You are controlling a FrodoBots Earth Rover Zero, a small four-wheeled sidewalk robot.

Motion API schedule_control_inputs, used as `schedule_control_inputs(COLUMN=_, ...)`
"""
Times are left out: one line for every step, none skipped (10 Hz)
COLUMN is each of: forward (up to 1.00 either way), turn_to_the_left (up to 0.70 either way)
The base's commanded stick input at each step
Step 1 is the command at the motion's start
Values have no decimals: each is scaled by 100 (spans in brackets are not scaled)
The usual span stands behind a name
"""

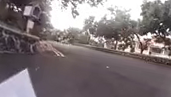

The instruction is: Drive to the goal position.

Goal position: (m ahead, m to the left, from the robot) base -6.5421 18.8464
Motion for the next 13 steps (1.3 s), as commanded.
schedule_control_inputs(forward=20, turn_to_the_left=0)
schedule_control_inputs(forward=20, turn_to_the_left=-80)
schedule_control_inputs(forward=20, turn_to_the_left=-80)
schedule_control_inputs(forward=20, turn_to_the_left=-80)
schedule_control_inputs(forward=20, turn_to_the_left=-80)
schedule_control_inputs(forward=20, turn_to_the_left=-80)
schedule_control_inputs(forward=20, turn_to_the_left=-79)
schedule_control_inputs(forward=20, turn_to_the_left=-51)
schedule_control_inputs(forward=20, turn_to_the_left=-22)
schedule_control_inputs(forward=20, turn_to_the_left=0)
schedule_control_inputs(forward=20, turn_to_the_left=0)
schedule_control_inputs(forward=20, turn_to_the_left=0)
schedule_control_inputs(forward=20, turn_to_the_left=0)
